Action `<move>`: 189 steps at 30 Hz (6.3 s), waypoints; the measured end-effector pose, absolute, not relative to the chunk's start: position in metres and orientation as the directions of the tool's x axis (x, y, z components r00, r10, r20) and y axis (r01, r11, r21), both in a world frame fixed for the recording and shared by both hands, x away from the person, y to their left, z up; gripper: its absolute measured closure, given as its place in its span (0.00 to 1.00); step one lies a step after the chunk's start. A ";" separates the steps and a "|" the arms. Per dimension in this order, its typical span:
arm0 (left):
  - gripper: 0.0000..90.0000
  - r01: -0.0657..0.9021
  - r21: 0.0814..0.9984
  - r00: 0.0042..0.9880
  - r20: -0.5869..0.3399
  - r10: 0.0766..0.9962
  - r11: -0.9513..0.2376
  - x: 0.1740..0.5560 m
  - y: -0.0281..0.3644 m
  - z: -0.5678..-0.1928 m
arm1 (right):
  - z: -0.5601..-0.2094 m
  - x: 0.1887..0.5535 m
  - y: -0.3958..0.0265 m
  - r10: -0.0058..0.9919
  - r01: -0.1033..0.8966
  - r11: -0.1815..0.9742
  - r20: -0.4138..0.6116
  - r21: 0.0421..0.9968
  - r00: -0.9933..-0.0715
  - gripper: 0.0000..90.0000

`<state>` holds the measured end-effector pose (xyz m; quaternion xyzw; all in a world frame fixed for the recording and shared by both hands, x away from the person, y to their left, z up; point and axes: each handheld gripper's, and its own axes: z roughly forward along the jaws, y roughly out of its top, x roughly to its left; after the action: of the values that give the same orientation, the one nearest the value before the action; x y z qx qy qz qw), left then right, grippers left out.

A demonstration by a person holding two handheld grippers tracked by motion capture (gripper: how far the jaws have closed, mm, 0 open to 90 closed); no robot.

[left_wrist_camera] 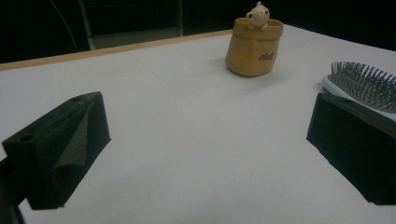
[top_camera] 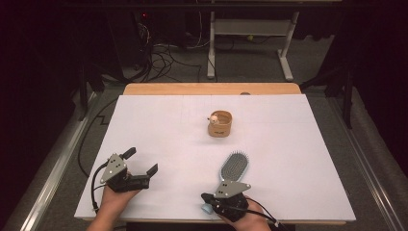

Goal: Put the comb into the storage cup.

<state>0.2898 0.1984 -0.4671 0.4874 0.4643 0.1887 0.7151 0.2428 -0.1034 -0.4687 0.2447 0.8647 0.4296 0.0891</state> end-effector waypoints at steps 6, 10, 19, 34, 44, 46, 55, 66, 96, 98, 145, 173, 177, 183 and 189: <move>0.00 0.189 0.868 0.498 -0.488 0.717 0.459 0.290 0.198 -0.467 | -0.467 0.239 -0.100 0.476 0.334 0.539 0.048 0.773 -0.878 1.00; 0.00 0.189 0.869 0.499 -0.487 0.717 0.458 0.289 0.198 -0.467 | -0.464 0.239 -0.103 0.468 0.337 0.556 0.049 0.760 -0.882 1.00; 0.00 0.190 0.870 0.499 -0.485 0.718 0.455 0.288 0.198 -0.466 | -0.460 0.235 -0.113 0.463 0.335 0.602 0.024 0.725 -0.886 1.00; 0.00 0.189 0.869 0.498 -0.486 0.718 0.457 0.289 0.200 -0.467 | -0.454 0.242 -0.148 0.492 0.373 0.613 0.032 0.697 -0.870 1.00; 0.00 0.192 0.867 0.495 -0.490 0.717 0.459 0.290 0.200 -0.467 | -0.455 0.239 -0.148 0.482 0.360 0.649 0.004 0.670 -0.876 1.00; 0.00 0.193 0.866 0.495 -0.492 0.716 0.462 0.290 0.200 -0.467 | -0.455 0.240 -0.149 0.477 0.351 0.659 -0.009 0.665 -0.879 1.00; 0.00 0.202 0.866 0.491 -0.494 0.717 0.458 0.291 0.200 -0.468 | -0.454 0.247 -0.167 0.501 0.375 0.666 -0.014 0.644 -0.865 1.00; 0.00 0.185 0.865 0.500 -0.492 0.713 0.467 0.290 0.201 -0.466 | -0.452 0.251 -0.183 0.523 0.395 0.659 -0.013 0.640 -0.852 1.00; 0.00 0.201 0.866 0.500 -0.492 0.712 0.457 0.290 0.199 -0.468 | -0.451 0.265 -0.213 0.615 0.448 0.672 -0.108 0.590 -0.781 1.00; 0.00 0.212 0.866 0.500 -0.495 0.711 0.454 0.290 0.199 -0.468 | -0.450 0.265 -0.214 0.615 0.447 0.666 -0.099 0.598 -0.783 1.00; 0.00 0.196 0.860 0.514 -0.500 0.697 0.472 0.289 0.201 -0.466 | -0.444 0.288 -0.294 0.876 0.409 0.150 0.071 0.900 -0.478 0.00; 0.00 0.227 0.853 0.494 -0.516 0.700 0.470 0.294 0.201 -0.469 | -0.458 0.312 -0.298 0.912 0.543 0.247 -0.003 0.803 -0.410 0.00; 0.00 0.247 0.850 0.488 -0.524 0.698 0.465 0.294 0.201 -0.470 | -0.457 0.314 -0.301 0.910 0.566 0.280 -0.028 0.775 -0.413 0.00; 0.00 0.265 0.846 0.486 -0.531 0.694 0.462 0.294 0.199 -0.471 | -0.457 0.315 -0.303 0.904 0.597 0.309 -0.034 0.740 -0.426 0.00; 0.00 0.261 0.844 0.513 -0.533 0.673 0.469 0.290 0.197 -0.469 | -0.461 0.315 -0.302 0.889 0.615 0.363 -0.064 0.700 -0.453 0.00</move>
<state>0.2898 0.1974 -0.4690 0.4949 0.4718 0.1438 0.7154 0.3150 -0.3017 -0.4607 0.4731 0.7948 0.3076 0.2234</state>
